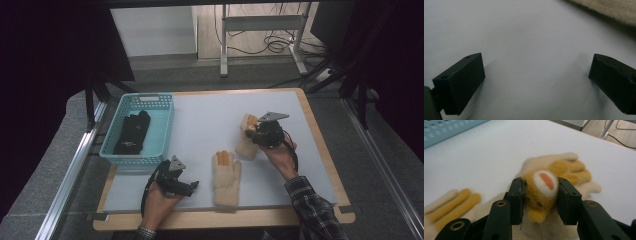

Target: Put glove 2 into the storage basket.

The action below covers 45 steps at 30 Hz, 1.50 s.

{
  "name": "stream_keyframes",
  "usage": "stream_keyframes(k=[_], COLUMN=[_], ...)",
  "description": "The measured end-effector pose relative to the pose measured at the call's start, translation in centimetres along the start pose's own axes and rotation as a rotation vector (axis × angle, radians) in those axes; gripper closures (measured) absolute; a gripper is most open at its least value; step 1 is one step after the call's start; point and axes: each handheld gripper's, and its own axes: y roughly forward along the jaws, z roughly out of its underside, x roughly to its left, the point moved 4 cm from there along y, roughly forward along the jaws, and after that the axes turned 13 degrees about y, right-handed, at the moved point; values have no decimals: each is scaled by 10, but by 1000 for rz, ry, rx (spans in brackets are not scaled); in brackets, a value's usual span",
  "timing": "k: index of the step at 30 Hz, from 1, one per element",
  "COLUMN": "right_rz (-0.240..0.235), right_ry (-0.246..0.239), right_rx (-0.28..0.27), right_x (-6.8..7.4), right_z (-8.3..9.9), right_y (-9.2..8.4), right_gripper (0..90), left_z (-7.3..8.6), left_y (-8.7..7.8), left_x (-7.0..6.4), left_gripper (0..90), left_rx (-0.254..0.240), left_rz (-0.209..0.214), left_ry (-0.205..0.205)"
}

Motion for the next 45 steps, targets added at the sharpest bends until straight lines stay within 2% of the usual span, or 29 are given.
stream_keyframes(k=[7, 12, 18, 20, 23, 26, 29, 31, 33, 40, 45], right_rz=[-59, -117, -186, -220, -256, -273, -280, -269, -274, -271, -272], right_ry=[-33, -67, -67, -56, -68, -81, -94, -104, -92, -88, -94], right_rx=[-3, 10, 30, 37, 57, 80, 113, 124, 142, 185, 205], right_x=[22, 44, 65, 75, 92, 108, 120, 123, 124, 128, 132], right_z=[-1, 5, 17, 20, 27, 34, 43, 48, 53, 68, 76], right_y=[-27, -47, -65, -71, -75, -73, -62, -55, -47, -31, -24], right_gripper=[594, 588, 587, 586, 582, 581, 578, 574, 571, 531, 443], left_z=[0, 0, 0, 0, 0, 0, 0, 0, 0, 0, 0], left_y=[0, 0, 0, 0, 0, 0, 0, 0, 0, 0, 0], left_x=[0, 0, 0, 0, 0, 0, 0, 0, 0, 0, 0], left_gripper=[7, 7, 7, 7, 7, 7, 8, 8, 8, 8, 8], left_rx=[0, -1, -1, -1, -1, 4, 0, 0, -1, -3, -1], left_rz=[-1, -2, -2, -1, -1, 1, 0, 0, -1, -2, -1], left_ry=[3, 1, 0, -2, -2, 3, -2, -2, -2, -3, -2])
